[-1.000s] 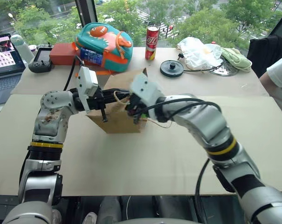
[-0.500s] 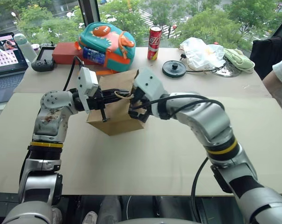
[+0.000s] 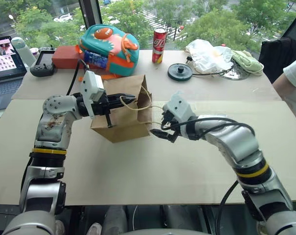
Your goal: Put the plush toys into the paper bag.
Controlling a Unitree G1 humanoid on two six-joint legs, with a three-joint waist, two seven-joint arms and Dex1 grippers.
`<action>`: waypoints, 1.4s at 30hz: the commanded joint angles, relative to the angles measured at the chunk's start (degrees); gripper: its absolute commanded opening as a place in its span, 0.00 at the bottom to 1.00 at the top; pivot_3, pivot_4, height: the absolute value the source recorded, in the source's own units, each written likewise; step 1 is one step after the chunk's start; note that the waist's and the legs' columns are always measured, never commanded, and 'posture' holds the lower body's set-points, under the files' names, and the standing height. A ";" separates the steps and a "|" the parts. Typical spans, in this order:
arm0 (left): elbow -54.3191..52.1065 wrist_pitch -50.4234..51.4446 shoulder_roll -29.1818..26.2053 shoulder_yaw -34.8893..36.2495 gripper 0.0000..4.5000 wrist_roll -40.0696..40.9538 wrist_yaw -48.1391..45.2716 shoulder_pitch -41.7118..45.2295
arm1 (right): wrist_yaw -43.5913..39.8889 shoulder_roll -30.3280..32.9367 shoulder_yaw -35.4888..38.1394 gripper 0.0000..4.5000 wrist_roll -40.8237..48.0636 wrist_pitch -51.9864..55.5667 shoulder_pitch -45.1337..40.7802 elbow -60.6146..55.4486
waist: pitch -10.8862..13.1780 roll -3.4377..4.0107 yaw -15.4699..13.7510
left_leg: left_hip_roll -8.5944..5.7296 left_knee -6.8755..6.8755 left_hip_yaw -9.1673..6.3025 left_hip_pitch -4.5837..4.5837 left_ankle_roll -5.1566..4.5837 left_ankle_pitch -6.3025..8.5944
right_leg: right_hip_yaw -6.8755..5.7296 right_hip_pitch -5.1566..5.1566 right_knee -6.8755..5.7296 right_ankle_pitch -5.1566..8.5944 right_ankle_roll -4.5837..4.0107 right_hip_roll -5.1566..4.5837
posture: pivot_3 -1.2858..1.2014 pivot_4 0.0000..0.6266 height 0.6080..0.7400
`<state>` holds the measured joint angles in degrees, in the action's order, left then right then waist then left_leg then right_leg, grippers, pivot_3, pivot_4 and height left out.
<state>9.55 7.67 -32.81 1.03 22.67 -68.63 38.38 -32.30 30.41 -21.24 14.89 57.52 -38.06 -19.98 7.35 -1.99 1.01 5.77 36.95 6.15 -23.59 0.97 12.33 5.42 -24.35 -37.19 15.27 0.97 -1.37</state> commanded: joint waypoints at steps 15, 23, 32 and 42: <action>-1.93 -0.75 -0.88 1.07 0.00 0.52 -0.05 0.72 | -4.27 -4.55 -5.41 0.67 -11.06 -16.63 -2.65 18.51 | 0.00 0.00 -0.14 | 0.00 -0.01 0.00 -0.03 0.00 0.00 | -0.01 -0.01 0.02 0.00 0.00 0.01 | 0.52 0.24 0.87; -1.84 -0.74 -0.97 1.01 0.00 0.45 0.10 0.82 | -5.20 -5.73 -4.25 0.05 -12.82 -16.74 -1.75 20.07 | 0.00 0.00 -0.16 | 0.00 -0.01 0.00 -0.03 0.00 0.00 | -0.02 -0.01 0.01 0.00 0.00 0.00 | 0.52 0.24 0.87; -1.07 -1.25 -0.71 1.01 0.00 0.24 0.23 1.33 | -4.03 -5.02 0.80 0.00 -11.72 -12.60 -0.62 13.29 | 0.00 0.00 -0.20 | 0.00 0.00 0.00 -0.04 0.00 0.00 | -0.02 -0.01 0.01 0.00 0.00 0.00 | 0.52 0.24 0.87; 4.99 -8.25 4.97 -1.88 0.00 -2.70 0.93 5.47 | -1.68 -0.53 13.13 0.00 -8.63 -1.16 1.75 -2.33 | 0.00 0.00 -1.01 | -0.01 0.01 0.00 -0.04 0.01 0.00 | -0.04 0.03 0.02 0.00 0.00 -0.01 | 0.52 0.24 0.87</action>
<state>13.74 1.81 -28.72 -0.39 20.36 -68.25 41.45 -34.76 28.82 -10.99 5.73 54.58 -36.28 -18.67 7.35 -1.99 0.00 5.74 36.98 6.15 -23.63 0.98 12.33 5.38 -24.31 -37.17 15.27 0.98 -1.40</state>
